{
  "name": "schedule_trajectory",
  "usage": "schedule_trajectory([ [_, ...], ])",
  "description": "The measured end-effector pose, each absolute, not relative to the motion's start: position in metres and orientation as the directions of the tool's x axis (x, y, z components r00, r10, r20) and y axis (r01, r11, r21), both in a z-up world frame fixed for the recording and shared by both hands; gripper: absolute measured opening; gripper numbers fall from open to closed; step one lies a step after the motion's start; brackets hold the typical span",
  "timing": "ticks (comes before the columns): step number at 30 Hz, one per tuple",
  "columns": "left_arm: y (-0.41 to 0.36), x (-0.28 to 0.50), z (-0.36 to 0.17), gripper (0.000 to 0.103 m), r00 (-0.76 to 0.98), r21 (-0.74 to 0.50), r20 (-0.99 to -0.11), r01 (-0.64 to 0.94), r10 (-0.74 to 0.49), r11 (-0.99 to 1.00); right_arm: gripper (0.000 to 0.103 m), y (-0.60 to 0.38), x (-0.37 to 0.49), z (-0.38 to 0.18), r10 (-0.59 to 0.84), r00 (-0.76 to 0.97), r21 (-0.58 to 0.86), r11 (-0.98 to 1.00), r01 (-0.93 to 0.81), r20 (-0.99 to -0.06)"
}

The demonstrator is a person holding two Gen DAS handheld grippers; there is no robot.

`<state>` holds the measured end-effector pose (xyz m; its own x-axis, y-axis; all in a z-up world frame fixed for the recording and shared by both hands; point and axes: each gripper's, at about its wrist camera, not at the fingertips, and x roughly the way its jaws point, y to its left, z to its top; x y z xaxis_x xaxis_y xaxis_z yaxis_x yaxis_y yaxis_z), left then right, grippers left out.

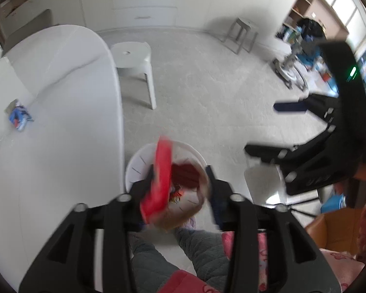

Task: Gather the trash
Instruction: 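Carry the paper bag and blue wrapper to the wastebasket and open both tools, then move back to the table and grasp the clear plastic bottle with the left tool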

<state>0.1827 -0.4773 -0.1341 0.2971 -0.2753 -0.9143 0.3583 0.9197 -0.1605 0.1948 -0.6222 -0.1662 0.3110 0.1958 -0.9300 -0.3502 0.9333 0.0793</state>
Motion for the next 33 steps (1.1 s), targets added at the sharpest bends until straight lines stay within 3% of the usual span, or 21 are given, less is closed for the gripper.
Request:
schedule_trajectory([
  [2,-0.485,0.181,-0.134,0.082,0.286,-0.146,-0.922,0.368,-0.262,0.918,0.100,-0.631,0.194,-0.160,0.186,0.328,0.075,0.944,-0.321,-0.926],
  [4,-0.491,0.179,-0.134,0.093,0.302,-0.115,-0.924,0.369,-0.236,0.922,0.100,-0.640,0.193,-0.154,0.181,0.346,0.078,0.954,-0.290,-0.921],
  [12,-0.490,0.177,-0.121,0.095,0.324,-0.081,-0.921,0.381,-0.215,0.921,0.100,-0.658,0.195,-0.146,0.184,0.370,0.112,0.972,-0.209,-0.911],
  [21,-0.469,0.179,-0.108,0.095,0.361,-0.090,-0.909,0.320,-0.209,0.943,0.100,-0.636,0.205,-0.134,0.197,0.384,0.114,0.967,-0.228,-0.902],
  [33,-0.352,0.183,-0.096,0.095,0.450,0.003,-0.890,0.158,-0.070,0.987,0.100,-0.534,0.238,-0.117,0.331,0.364,0.195,0.911,-0.363,-0.871],
])
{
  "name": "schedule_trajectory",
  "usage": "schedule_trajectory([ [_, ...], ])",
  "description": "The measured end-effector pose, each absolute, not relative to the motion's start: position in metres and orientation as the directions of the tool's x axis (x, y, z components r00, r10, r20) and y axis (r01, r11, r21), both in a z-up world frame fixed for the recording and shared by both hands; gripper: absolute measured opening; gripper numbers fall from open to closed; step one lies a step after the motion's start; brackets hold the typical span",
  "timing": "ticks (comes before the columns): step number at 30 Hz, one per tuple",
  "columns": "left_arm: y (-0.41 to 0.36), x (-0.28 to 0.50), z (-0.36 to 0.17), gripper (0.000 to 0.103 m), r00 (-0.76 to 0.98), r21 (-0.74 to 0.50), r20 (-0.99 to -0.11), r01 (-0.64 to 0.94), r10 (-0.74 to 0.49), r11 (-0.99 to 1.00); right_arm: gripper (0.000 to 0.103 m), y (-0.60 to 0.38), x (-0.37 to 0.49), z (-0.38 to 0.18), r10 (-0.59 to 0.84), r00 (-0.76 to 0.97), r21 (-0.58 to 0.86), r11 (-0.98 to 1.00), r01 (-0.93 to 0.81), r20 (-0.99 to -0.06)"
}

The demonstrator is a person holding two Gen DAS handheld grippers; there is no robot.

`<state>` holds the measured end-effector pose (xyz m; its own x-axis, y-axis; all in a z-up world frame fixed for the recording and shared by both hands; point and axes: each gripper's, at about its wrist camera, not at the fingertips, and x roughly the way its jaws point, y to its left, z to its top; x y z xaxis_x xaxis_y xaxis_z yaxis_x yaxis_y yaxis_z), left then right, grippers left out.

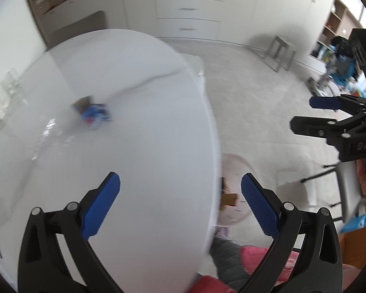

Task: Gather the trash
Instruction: 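Move back to the table and grasp the clear plastic bottle with the left tool, then grasp the blue-and-white box with the right tool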

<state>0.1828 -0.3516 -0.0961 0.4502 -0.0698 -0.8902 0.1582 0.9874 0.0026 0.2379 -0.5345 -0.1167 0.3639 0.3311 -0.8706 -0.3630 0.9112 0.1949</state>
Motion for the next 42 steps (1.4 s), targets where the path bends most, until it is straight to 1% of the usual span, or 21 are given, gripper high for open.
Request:
schedule_trajectory([
  [5,-0.282,0.186,-0.100,0.095,0.475,0.059,-0.880,0.062,0.023,0.996,0.100,-0.482,0.252,-0.116,0.394,0.315,0.248,0.875,-0.415,-0.863],
  [10,-0.207,0.204,-0.116,0.095,0.484,0.212,-0.856,0.008,0.182,0.977,0.100,-0.417,0.268,-0.120,0.398,0.263,0.233,0.840,-0.490,-0.879],
  [13,-0.167,0.228,-0.134,0.095,0.469,0.322,-0.845,0.059,0.259,0.945,0.100,-0.380,0.277,-0.124,0.390,0.243,0.216,0.822,-0.527,-0.888],
  [16,-0.147,0.245,-0.148,0.095,0.464,0.368,-0.846,0.148,0.264,0.918,0.100,-0.349,0.288,-0.130,0.375,0.227,0.204,0.815,-0.542,-0.899],
  [20,-0.133,0.276,-0.175,0.095,0.424,0.359,-0.883,0.327,0.204,0.874,0.100,-0.317,0.303,-0.138,0.353,0.211,0.196,0.823,-0.533,-0.912],
  [23,-0.125,0.293,-0.190,0.095,0.397,0.343,-0.901,0.400,0.177,0.850,0.100,-0.304,0.312,-0.144,0.346,0.206,0.200,0.835,-0.513,-0.915],
  [27,-0.120,0.308,-0.202,0.095,0.368,0.289,-0.923,0.463,0.115,0.838,0.100,-0.291,0.321,-0.151,0.333,0.205,0.201,0.852,-0.483,-0.920],
  [28,-0.119,0.310,-0.204,0.094,0.367,0.280,-0.925,0.475,0.101,0.834,0.100,-0.287,0.324,-0.153,0.328,0.202,0.199,0.856,-0.478,-0.923],
  [29,-0.118,0.313,-0.205,0.087,0.365,0.271,-0.926,0.480,0.091,0.834,0.100,-0.284,0.325,-0.155,0.325,0.200,0.198,0.857,-0.475,-0.924],
  [30,-0.117,0.315,-0.207,0.081,0.357,0.262,-0.930,0.484,0.085,0.835,0.100,-0.281,0.326,-0.156,0.321,0.199,0.196,0.859,-0.473,-0.926],
  [31,-0.116,0.318,-0.211,0.069,0.337,0.250,-0.938,0.485,0.085,0.838,0.100,-0.278,0.327,-0.157,0.318,0.195,0.195,0.859,-0.474,-0.928],
  [32,-0.114,0.319,-0.214,0.064,0.335,0.253,-0.938,0.478,0.092,0.841,0.100,-0.275,0.328,-0.159,0.316,0.191,0.193,0.857,-0.477,-0.929],
  [36,-0.107,0.320,-0.213,0.064,0.349,0.225,-0.935,0.427,0.070,0.876,0.100,-0.262,0.331,-0.163,0.305,0.189,0.177,0.849,-0.499,-0.933],
  [42,-0.089,0.306,-0.207,0.063,0.357,0.146,-0.933,0.249,0.049,0.957,0.100,-0.252,0.335,-0.166,0.293,0.201,0.148,0.835,-0.529,-0.935],
])
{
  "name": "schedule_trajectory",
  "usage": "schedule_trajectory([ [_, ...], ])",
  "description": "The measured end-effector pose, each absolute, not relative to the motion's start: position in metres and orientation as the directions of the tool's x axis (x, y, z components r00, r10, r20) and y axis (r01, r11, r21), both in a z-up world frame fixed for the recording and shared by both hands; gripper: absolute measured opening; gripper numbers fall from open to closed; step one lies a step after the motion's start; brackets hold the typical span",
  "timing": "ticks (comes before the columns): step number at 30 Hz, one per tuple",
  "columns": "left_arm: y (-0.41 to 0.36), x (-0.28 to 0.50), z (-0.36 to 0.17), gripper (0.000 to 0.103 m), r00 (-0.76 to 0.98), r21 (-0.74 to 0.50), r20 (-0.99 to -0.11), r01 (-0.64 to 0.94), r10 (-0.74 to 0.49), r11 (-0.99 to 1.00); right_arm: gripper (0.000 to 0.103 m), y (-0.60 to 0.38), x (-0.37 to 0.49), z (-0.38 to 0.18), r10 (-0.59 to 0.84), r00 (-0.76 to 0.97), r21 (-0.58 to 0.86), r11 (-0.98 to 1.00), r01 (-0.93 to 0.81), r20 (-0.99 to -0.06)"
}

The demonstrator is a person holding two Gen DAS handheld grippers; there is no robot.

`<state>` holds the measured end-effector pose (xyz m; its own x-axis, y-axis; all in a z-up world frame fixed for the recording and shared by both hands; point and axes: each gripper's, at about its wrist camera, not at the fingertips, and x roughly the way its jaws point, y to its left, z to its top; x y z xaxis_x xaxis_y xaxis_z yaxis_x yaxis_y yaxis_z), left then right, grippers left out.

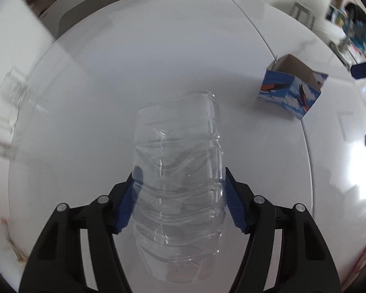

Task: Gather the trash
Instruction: 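Grasp the blue-and-white box with the right tool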

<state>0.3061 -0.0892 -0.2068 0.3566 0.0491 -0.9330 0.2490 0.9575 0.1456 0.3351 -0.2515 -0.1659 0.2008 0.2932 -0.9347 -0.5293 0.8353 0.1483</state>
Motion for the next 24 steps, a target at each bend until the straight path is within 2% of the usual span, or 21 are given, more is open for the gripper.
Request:
schedule_trajectory([
  [8,-0.081,0.268,-0.179,0.063,0.363,0.060,-0.930,-0.015,0.061,0.998,0.100,-0.239,0.364,-0.179,0.289,0.169,0.164,0.838,-0.520,-0.942],
  [13,-0.073,0.243,-0.185,0.063,0.313,0.000,-0.948,-0.179,0.057,0.984,0.100,-0.231,0.382,-0.189,0.281,0.185,0.178,0.883,-0.435,-0.942],
  [16,-0.078,0.245,-0.193,0.063,0.314,-0.003,-0.947,-0.212,0.066,0.977,0.100,-0.231,0.382,-0.187,0.317,0.218,0.212,0.892,-0.400,-0.923],
  [19,-0.079,0.242,-0.190,0.063,0.320,-0.051,-0.947,-0.218,0.021,0.975,0.100,-0.241,0.383,-0.176,0.366,0.256,0.245,0.882,-0.403,-0.895],
  [24,-0.076,0.237,-0.188,0.063,0.340,-0.045,-0.940,-0.206,0.028,0.978,0.100,-0.268,0.399,-0.177,0.248,0.303,0.126,0.921,-0.368,-0.920],
])
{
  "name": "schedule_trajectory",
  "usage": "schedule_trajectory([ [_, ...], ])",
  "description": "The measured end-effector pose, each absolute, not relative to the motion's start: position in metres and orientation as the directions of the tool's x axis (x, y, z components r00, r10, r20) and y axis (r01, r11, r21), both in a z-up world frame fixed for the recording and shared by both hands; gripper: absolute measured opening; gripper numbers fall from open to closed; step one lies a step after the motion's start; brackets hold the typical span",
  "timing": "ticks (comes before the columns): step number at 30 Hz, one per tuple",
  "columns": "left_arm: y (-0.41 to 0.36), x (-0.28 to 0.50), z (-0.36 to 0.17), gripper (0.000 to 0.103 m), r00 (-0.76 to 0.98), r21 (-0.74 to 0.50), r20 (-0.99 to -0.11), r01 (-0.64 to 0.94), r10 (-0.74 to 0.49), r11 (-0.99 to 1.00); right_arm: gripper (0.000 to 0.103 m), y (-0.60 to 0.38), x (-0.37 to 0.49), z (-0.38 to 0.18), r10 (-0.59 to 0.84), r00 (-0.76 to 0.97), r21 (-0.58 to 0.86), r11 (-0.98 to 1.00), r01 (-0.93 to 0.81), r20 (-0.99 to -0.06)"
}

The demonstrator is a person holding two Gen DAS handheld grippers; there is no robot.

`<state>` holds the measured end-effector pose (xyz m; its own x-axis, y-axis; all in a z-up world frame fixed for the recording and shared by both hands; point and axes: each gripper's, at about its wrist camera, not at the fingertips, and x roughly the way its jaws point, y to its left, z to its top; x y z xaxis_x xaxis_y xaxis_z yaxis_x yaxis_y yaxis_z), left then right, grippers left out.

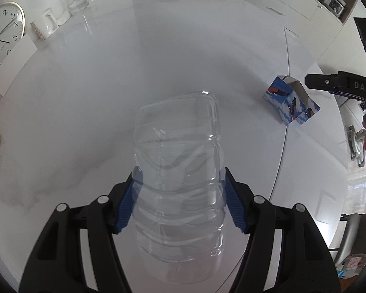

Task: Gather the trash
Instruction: 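Grasp the blue-and-white box with the right tool, then carry the bottle and box to the wastebasket and open both tools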

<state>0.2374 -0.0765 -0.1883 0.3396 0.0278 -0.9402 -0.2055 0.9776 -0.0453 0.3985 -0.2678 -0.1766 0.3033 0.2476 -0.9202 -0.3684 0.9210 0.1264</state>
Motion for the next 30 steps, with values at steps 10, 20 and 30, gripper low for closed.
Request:
schedule_trajectory([
  [10,-0.078,0.229,-0.185,0.063,0.338,-0.065,-0.941,-0.213,0.011,0.975,0.100,-0.245,0.391,-0.199,0.367,0.145,0.267,0.850,-0.455,-0.919],
  [20,-0.074,0.232,-0.187,0.063,0.341,-0.068,-0.940,-0.199,0.004,0.978,0.030,-0.224,0.385,-0.217,0.278,0.144,0.166,0.838,-0.520,-0.950],
  [30,-0.085,0.230,-0.179,0.063,0.358,-0.065,-0.934,-0.165,-0.002,0.984,0.030,-0.250,0.364,-0.197,0.303,0.175,0.170,0.831,-0.529,-0.937],
])
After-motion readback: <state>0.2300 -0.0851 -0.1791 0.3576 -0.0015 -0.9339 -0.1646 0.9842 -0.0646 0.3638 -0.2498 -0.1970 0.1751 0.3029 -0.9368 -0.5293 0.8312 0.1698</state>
